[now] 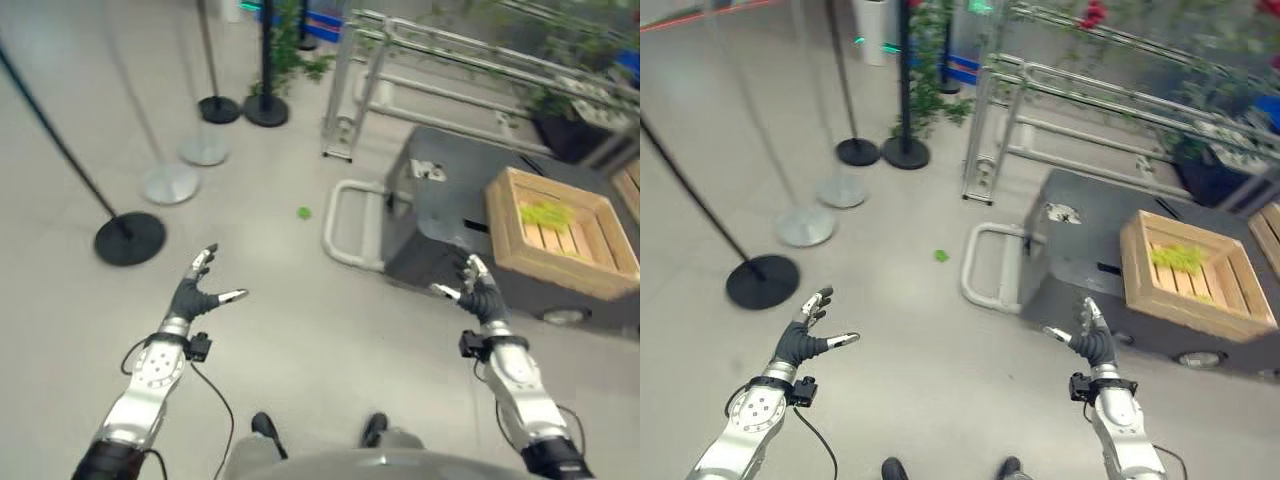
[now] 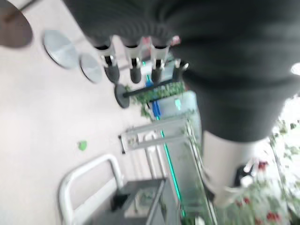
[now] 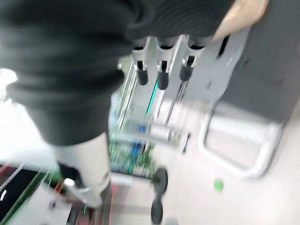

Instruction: Pick up the fruits from the basket on one side to the basket on the other side

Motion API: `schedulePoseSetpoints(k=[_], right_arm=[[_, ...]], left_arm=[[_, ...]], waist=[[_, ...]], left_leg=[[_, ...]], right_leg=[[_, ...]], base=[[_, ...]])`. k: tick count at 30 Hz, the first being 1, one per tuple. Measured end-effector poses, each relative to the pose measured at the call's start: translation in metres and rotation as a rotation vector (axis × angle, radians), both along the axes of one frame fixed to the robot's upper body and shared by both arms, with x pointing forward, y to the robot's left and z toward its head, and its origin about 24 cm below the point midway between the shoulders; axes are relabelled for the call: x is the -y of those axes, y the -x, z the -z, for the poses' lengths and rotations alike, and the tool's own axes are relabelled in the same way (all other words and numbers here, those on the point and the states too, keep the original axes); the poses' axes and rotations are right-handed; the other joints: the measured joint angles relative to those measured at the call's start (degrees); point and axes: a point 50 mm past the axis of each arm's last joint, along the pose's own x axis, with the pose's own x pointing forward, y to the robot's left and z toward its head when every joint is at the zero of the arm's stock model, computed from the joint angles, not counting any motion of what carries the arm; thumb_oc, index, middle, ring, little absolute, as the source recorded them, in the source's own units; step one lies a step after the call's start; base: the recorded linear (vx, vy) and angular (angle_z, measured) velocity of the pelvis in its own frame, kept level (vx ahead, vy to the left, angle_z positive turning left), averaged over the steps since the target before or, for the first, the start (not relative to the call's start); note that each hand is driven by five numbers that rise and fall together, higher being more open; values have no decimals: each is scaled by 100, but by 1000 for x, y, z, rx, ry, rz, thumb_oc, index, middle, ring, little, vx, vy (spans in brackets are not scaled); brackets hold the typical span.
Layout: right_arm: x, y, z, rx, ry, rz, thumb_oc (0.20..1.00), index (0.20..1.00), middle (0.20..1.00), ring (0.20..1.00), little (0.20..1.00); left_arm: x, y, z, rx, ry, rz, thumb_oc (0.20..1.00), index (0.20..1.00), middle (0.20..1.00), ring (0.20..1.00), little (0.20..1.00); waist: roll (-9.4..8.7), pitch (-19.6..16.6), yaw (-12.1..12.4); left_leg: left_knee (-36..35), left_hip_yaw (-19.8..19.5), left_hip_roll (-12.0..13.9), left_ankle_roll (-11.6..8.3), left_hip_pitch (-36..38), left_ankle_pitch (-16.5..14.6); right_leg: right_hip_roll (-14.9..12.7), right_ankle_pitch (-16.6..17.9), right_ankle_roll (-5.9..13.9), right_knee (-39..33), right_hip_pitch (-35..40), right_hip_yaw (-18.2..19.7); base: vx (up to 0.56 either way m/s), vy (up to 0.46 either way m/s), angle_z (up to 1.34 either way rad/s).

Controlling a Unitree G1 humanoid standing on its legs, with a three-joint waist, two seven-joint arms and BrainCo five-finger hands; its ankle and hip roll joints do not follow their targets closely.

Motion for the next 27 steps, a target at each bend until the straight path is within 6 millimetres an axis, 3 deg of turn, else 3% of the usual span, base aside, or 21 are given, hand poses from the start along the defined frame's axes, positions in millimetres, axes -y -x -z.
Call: schedulePoseSetpoints(k=[2, 3, 4, 5, 7, 12, 13, 14, 15, 16, 17, 18, 19, 20, 23, 25, 27], right_arm=[[-1, 0, 0, -3, 7, -5, 1000, 1000, 1000, 1000, 1000], [1, 6, 6, -32, 11, 6, 1000, 1000, 1000, 1000, 1000], [5, 7, 7, -40, 15, 21, 1000, 1000, 1000, 1000, 1000], [13, 9, 6, -47, 41, 34, 1000, 1000, 1000, 1000, 1000], [24, 17, 8, -75, 78, 44, 1000, 1000, 1000, 1000, 1000], [34, 24, 9, -89, 95, 69, 1000, 1000, 1000, 1000, 1000], [33, 24, 9, -89, 88, 70, 1000, 1000, 1000, 1000, 1000], [31, 23, 9, -83, 81, 68, 1000, 1000, 1000, 1000, 1000], [31, 23, 9, -80, 76, 71, 1000, 1000, 1000, 1000, 1000], [31, 23, 8, -75, 76, 71, 1000, 1000, 1000, 1000, 1000], [33, 19, 2, -46, 85, 67, 1000, 1000, 1000, 1000, 1000], [33, 15, -3, -26, 91, 62, 1000, 1000, 1000, 1000, 1000], [32, 10, -8, -5, 91, 55, 1000, 1000, 1000, 1000, 1000], [32, 4, -14, 23, 92, 49, 1000, 1000, 1000, 1000, 1000], [28, 8, -9, 9, 68, 55, 1000, 1000, 1000, 1000, 1000], [27, 7, -8, 8, 67, 52, 1000, 1000, 1000, 1000, 1000], [24, 3, -8, 2, 75, 32, 1000, 1000, 1000, 1000, 1000]], left_arm=[[-3, 0, -2, 12, -2, -23, 1000, 1000, 1000, 1000, 1000], [-4, -1, -3, 19, -1, -32, 1000, 1000, 1000, 1000, 1000], [-1, 0, 2, 13, 26, -49, 1000, 1000, 1000, 1000, 1000], [6, 2, 7, 2, 46, -43, 1000, 1000, 1000, 1000, 1000], [12, 0, 7, 14, 66, -33, 1000, 1000, 1000, 1000, 1000], [16, -9, 0, 49, 74, -23, 1000, 1000, 1000, 1000, 1000], [16, -9, 1, 46, 75, -26, 1000, 1000, 1000, 1000, 1000], [14, -9, 1, 46, 72, -32, 1000, 1000, 1000, 1000, 1000], [13, -9, 1, 42, 66, -35, 1000, 1000, 1000, 1000, 1000], [13, -8, 1, 44, 68, -41, 1000, 1000, 1000, 1000, 1000], [13, -8, 0, 51, 69, -46, 1000, 1000, 1000, 1000, 1000], [15, -9, -1, 60, 73, -43, 1000, 1000, 1000, 1000, 1000], [16, -9, -1, 63, 77, -42, 1000, 1000, 1000, 1000, 1000], [17, -8, 1, 57, 88, -46, 1000, 1000, 1000, 1000, 1000], [16, -9, 0, 64, 88, -53, 1000, 1000, 1000, 1000, 1000], [17, -11, -3, 83, 91, -61, 1000, 1000, 1000, 1000, 1000], [14, -9, 0, 75, 92, -81, 1000, 1000, 1000, 1000, 1000]], waist=[[-145, -98, -37], [-272, -178, -250], [-115, -191, -235], [96, -207, -367], [320, -176, -517], [414, -87, -830], [410, -68, -819], [406, -19, -752], [443, 42, -613], [343, 6, -594], [288, 66, -373], [183, 134, -310], [46, 209, -246], [-8, 295, -175], [59, 368, -167], [125, 438, -111], [210, 490, 93]], left_leg=[[71, 231, -21, -154, 62, 7], [263, 253, -31, -285, 47, -26], [388, 254, 135, -340, 52, -44], [455, 35, 347, -498, 1, -52], [540, -83, 580, -638, -47, 25], [496, -214, 1100, -889, 195, 226], [519, -189, 1269, -889, 334, 341], [818, -336, 1577, -939, 392, 371], [1017, -556, 1755, -946, 398, 459], [1111, -848, 1837, -908, 445, 574], [1518, -1930, 1769, -750, 207, 723], [2135, -2720, 1398, -868, -113, 562], [2358, -3235, 868, -1052, -286, 246], [2375, -3202, 412, -1093, -499, -8], [1975, -2471, 411, -789, -869, -91], [1243, -2703, 197, -710, -1135, -5], [184, -3387, -145, -606, -1133, 177]], right_leg=[[-42, 168, 5, -406, 268, -33], [81, 269, -61, -510, 428, 119], [243, 404, -106, -571, 481, 193], [469, 318, -216, -603, 401, 298], [745, 181, -345, -587, 379, 435], [1245, -380, -574, -110, 257, 840], [1414, -540, -644, -24, 246, 963], [1692, -811, -860, 236, 204, 1087], [1854, -894, -990, 248, 234, 1278], [1968, -926, -1079, 226, 239, 1379], [2162, -861, -1319, 185, 272, 1817], [2112, -823, -1389, 117, 255, 2102], [2025, -711, -1386, -4, 257, 2315], [1991, -597, -1477, -250, 357, 2458], [2216, -604, -1613, -598, 814, 2475], [2282, -652, -1595, -676, 950, 2636], [2270, -637, -1549, -785, 1090, 2910]], base=[[125, -293, -96], [112, -341, -64], [116, -381, -70], [118, -392, -59], [147, -408, -35], [190, -443, -28], [290, -585, -62], [223, -453, -78], [92, -224, -91], [80, -238, -104], [80, -222, -106], [108, -218, -101], [124, -119, -96], [184, -147, -74], [182, -49, -31], [156, -11, -20], [145, -13, -69]])
